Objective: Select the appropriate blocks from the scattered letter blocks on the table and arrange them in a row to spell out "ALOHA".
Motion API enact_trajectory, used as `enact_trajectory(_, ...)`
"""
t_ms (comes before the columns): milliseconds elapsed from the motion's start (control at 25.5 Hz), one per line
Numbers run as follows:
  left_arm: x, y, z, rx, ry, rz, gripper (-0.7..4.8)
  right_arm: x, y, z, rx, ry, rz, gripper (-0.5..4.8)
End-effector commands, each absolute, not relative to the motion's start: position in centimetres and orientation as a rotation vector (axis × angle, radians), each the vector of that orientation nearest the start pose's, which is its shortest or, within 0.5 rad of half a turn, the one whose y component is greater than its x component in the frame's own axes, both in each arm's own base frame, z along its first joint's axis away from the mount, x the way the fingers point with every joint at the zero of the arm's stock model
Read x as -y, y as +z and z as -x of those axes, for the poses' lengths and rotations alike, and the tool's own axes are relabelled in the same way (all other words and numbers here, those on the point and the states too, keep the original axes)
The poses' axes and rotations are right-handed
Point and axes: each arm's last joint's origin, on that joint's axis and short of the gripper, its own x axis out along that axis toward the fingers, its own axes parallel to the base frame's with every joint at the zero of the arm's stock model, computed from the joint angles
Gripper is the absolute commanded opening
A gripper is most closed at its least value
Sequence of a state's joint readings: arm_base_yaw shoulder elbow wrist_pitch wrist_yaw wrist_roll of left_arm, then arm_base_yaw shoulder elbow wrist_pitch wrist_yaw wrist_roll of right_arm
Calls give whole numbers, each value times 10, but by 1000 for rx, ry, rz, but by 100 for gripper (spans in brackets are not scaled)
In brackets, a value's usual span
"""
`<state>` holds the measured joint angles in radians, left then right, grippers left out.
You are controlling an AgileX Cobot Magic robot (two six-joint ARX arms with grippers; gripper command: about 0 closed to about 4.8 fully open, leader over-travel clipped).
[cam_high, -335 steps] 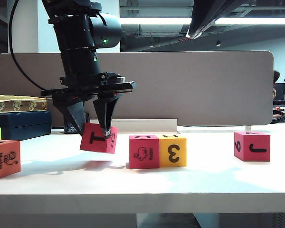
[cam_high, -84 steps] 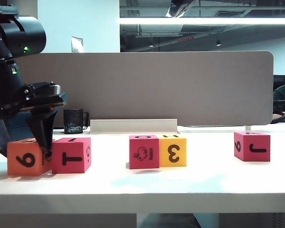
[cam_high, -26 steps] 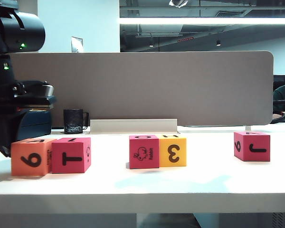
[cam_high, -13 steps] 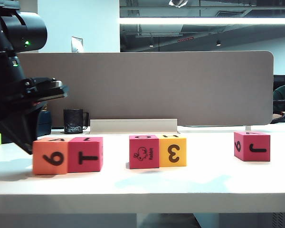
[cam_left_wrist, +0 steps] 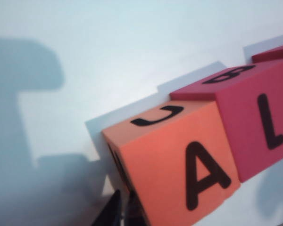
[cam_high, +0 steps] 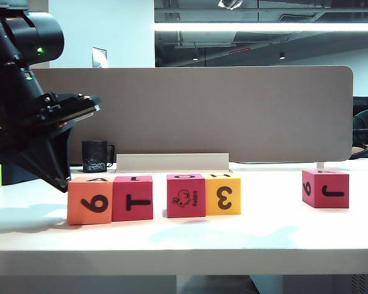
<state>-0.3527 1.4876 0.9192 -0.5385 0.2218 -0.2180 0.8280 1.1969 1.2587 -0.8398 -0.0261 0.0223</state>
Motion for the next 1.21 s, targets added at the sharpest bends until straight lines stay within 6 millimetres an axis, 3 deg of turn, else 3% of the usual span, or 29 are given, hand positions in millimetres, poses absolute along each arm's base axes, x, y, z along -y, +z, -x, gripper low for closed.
enact_trajectory(39,111,201,-259,-1137,-435,100,9,-172,359,-156,-733,804,283,-5)
enact_trajectory(196,123,203,-258,-1096,-478,85,-6,-172,359,-156,-734,804,283,-5)
enact_trajectory(666,120,203,-259,-1090,-392,37,-6,-172,359,-157,-732,796,285,-5)
enact_trajectory(1214,123,204,-258,-1105,-493,103,-6,-172,359,-157,-731,796,285,-5)
